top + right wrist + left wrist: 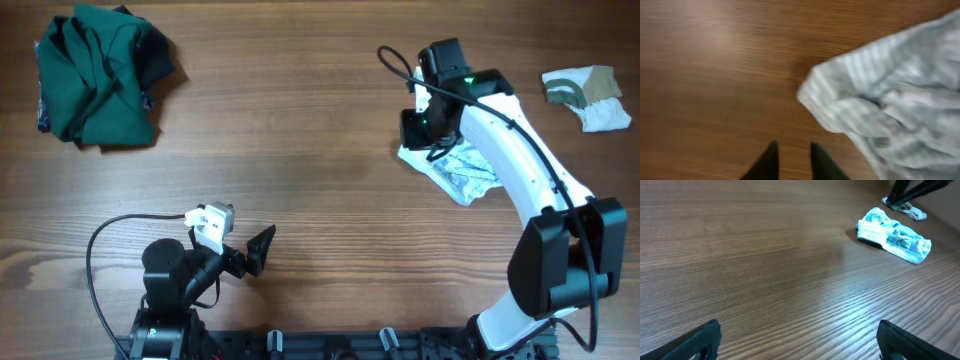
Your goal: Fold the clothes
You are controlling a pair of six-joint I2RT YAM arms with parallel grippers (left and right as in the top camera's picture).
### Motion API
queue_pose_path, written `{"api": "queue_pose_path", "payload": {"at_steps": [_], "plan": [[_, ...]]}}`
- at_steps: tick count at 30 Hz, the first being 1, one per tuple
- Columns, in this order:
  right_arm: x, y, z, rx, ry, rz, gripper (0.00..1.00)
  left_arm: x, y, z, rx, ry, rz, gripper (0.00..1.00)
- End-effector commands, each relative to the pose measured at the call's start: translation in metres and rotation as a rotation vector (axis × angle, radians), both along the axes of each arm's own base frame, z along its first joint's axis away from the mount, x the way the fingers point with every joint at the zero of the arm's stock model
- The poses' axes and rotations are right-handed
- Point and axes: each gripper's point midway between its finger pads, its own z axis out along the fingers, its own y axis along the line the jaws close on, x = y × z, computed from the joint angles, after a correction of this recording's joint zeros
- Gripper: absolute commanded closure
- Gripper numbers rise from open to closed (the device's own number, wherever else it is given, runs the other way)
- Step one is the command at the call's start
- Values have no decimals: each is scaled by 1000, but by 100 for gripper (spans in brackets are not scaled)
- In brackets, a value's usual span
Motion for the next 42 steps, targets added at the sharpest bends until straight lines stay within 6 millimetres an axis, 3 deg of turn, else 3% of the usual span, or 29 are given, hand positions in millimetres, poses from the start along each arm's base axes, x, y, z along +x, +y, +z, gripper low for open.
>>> {"api": "queue_pose_path", "payload": {"at_steps": [1,4,7,11,15,22,30,39,42], "plan": [[-8,17,-10,79,31,59,88,-1,0,-4,-4,13,5,0],[-2,8,-18,32,31,-15,95,-1,0,-4,-4,13,4,0],[7,-2,-32,-23,27,-70,96,-1,0,-4,-4,14,5,0],[4,-5,-55,-54,85,-79,96,-1,0,-4,-4,14,4,0],[8,-23,-75,-158,95,-138,96,-1,0,-4,-4,13,4,0],[14,-37,-79,-237,66,-180,96,-1,0,-4,-4,14,4,0],[20,-24,-81,-166,52,-171,96,-1,0,-4,-4,14,4,0],[5,-23,-102,-141,83,-188,96,-1,0,-4,-4,13,4,0],[4,-10,-104,-72,94,-176,96,-1,0,-4,-4,14,4,0]]}}
